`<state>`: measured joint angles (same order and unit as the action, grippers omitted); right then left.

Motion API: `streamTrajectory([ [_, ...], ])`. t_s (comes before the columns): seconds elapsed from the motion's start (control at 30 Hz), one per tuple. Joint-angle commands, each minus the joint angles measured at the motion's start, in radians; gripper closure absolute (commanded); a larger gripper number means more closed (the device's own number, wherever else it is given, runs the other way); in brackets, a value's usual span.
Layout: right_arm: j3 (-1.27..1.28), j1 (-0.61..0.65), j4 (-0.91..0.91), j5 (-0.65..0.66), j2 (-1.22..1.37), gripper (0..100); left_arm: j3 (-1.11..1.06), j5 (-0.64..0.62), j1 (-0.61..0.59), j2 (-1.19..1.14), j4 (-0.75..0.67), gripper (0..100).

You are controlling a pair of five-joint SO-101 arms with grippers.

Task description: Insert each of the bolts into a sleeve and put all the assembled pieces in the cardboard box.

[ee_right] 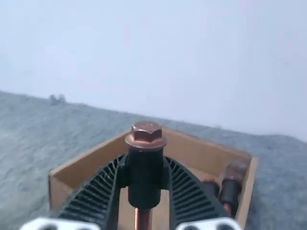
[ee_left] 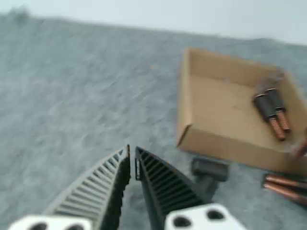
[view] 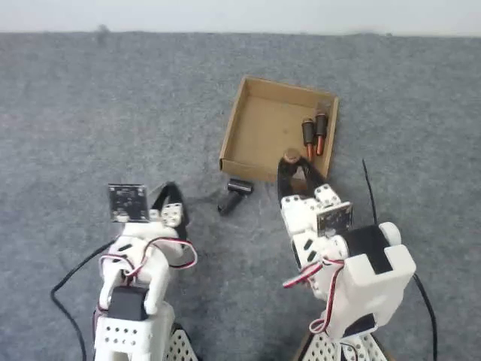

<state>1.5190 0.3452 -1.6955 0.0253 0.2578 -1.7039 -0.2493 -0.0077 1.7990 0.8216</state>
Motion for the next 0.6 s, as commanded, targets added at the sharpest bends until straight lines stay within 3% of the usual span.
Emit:
streamTrajectory([
  [0.0,-0.115,-0.042,-0.021,0.012,-0.016,99.1,0.019,0.005,-0.104,0.012,0.146,98],
  [0.07,-0.152,-0.054,-0.018,0.012,-0.015,99.1,0.019,0.005,-0.129,0.011,0.232,98],
  [0.23,-0.267,-0.062,0.036,0.038,-0.016,99.1,0.019,0.005,-0.232,0.012,0.242,98],
  [0.4,-0.427,-0.071,0.282,0.187,-0.016,99.1,0.019,0.015,-0.232,0.012,0.242,98],
  [0.57,-0.568,-0.071,0.489,0.209,-0.016,99.1,0.019,0.107,-0.232,0.012,0.242,98],
])
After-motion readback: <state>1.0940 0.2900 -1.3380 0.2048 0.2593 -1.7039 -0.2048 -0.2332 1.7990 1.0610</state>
